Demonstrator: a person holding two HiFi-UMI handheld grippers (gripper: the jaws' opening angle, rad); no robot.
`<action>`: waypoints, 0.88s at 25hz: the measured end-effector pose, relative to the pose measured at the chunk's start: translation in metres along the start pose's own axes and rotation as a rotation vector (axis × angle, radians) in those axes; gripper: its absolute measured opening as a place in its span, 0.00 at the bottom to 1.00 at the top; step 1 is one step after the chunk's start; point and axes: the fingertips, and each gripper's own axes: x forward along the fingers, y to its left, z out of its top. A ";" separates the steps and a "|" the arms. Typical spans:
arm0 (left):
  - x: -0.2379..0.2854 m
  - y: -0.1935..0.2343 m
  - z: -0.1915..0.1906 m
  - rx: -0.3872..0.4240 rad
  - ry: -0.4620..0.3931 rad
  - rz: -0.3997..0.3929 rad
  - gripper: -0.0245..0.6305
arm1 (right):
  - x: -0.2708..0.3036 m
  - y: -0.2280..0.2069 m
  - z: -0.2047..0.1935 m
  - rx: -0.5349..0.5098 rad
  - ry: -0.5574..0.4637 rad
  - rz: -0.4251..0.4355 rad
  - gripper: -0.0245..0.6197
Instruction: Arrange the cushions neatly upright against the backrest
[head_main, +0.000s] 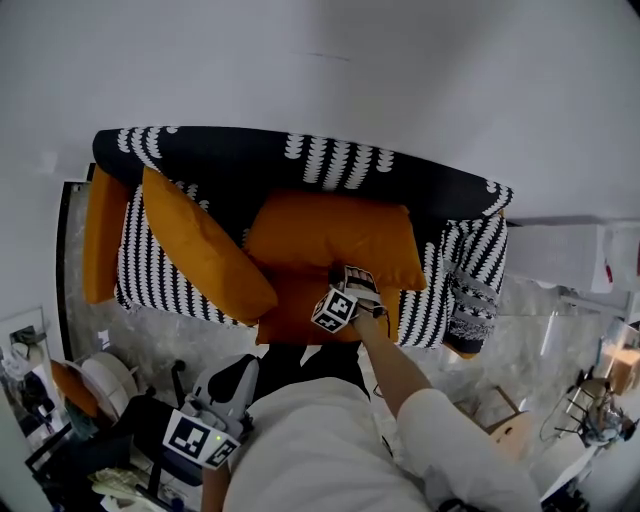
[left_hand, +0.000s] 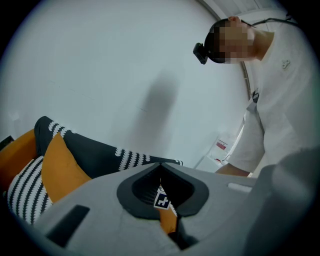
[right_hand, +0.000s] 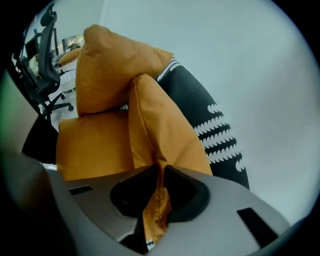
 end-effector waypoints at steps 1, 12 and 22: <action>0.000 -0.001 0.000 0.003 -0.001 -0.004 0.06 | -0.002 -0.003 0.001 0.022 -0.006 0.000 0.12; 0.002 -0.020 0.002 0.028 -0.029 -0.037 0.06 | -0.032 -0.056 0.006 0.125 -0.071 -0.077 0.07; 0.022 -0.047 0.010 0.059 -0.052 -0.097 0.06 | -0.088 -0.129 -0.021 0.289 -0.118 -0.184 0.06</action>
